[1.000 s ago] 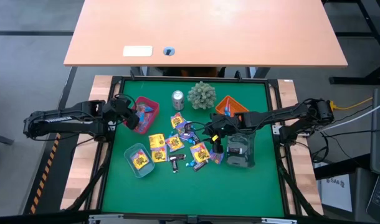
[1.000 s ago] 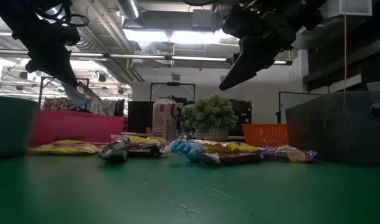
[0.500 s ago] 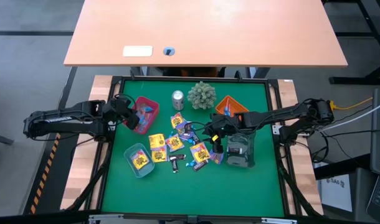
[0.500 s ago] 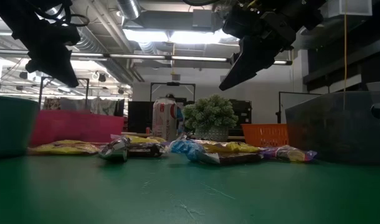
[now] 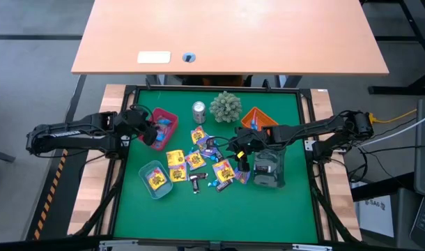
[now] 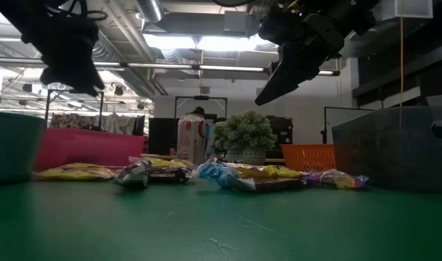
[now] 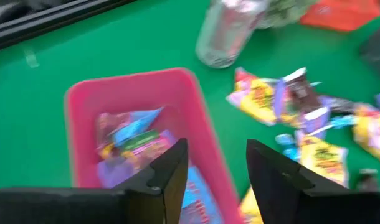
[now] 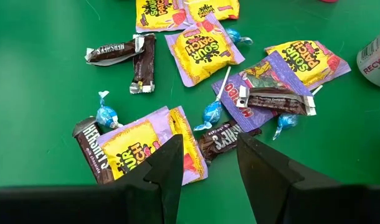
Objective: Sort candy
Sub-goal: Put the yellow candy into the blue transparent bin
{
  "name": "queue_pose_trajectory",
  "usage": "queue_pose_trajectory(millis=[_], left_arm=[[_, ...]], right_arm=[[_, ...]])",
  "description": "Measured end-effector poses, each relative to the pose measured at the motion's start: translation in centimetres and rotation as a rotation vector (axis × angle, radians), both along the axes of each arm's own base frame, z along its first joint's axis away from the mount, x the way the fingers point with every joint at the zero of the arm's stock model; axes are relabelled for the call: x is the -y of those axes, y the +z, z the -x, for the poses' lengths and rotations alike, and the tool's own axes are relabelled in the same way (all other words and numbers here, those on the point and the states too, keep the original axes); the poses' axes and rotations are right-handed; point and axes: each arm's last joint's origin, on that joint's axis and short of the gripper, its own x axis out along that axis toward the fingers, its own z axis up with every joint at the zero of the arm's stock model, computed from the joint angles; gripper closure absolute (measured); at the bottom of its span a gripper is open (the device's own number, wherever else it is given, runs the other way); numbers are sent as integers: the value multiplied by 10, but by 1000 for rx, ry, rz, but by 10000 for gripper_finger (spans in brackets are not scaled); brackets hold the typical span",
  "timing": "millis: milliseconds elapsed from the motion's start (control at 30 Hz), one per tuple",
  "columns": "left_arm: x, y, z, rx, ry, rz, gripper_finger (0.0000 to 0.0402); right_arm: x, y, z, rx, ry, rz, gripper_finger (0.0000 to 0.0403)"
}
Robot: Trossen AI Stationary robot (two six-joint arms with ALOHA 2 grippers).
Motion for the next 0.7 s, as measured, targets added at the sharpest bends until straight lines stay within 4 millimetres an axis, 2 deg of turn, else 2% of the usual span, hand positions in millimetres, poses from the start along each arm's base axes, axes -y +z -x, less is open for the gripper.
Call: queue_pose_trajectory(millis=[333,533,700], left_arm=[[5,17,-22,238,-126,9,229],[17,22,-49,319,-307,-55,228],[33,17,-73,303,-458,-125,228]], right_arm=[[0,0,0,0,0,0,253],[0,0,0,0,0,0,253],[0,0,0,0,0,0,253]])
